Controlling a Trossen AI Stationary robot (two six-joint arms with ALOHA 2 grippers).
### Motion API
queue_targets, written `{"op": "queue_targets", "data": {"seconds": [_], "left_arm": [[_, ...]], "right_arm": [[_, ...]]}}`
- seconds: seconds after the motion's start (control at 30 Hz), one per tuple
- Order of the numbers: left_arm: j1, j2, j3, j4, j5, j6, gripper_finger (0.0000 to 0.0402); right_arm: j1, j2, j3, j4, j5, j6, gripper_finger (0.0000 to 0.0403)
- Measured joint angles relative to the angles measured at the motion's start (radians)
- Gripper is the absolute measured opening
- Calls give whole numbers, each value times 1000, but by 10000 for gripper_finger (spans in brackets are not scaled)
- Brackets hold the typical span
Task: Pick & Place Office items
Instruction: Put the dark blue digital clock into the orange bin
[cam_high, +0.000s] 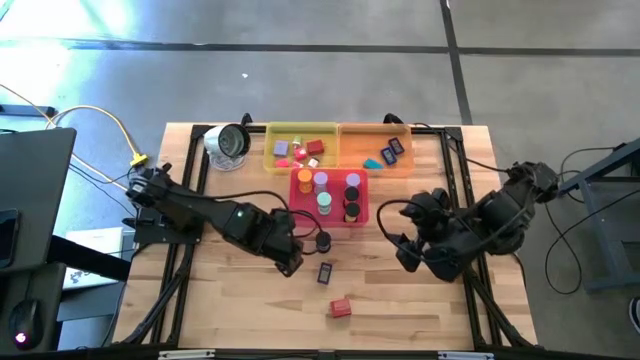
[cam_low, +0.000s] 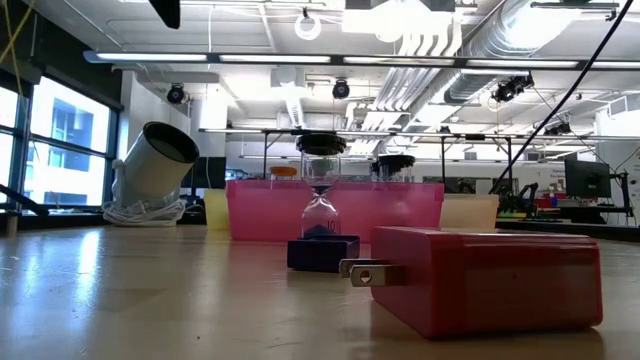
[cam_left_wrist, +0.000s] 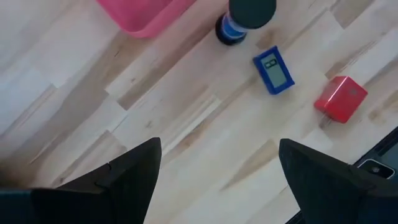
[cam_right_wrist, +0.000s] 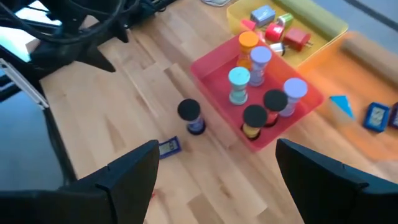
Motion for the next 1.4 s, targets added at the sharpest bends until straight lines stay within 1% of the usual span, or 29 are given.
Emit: {"op": "queue_targets", "data": {"seconds": [0.23,0.33,0.47,0.57,0.67,0.77,0.9,0.97,1.1,1.23,1.4], "left_arm": [[1,48,0,51,-3,11,317],[1,74,0,65,14,47,317],[-12,113,0,87,19,69,317],[-33,143,0,111,7,76,317],[-50,179,0,156,6,66,317],[-61,211,0,212,7,13,317],[-64,258,0,260,34,-68,317],[-62,280,0,261,50,-141,317],[-55,328,0,281,40,-263,317],[-28,370,0,369,71,-275,317],[12,418,0,467,63,-314,317]], "right_arm": [[50,23,0,-1,11,133,311],[59,44,0,-1,39,193,311],[65,68,0,0,40,280,311],[66,89,0,1,7,329,311],[69,100,0,6,-51,337,311],[86,102,0,6,-54,350,311],[119,103,0,5,-29,306,311],[143,103,0,5,-3,278,311],[172,103,0,5,-3,178,311],[181,103,0,5,-6,60,311],[181,103,0,5,-23,-50,311]]}}
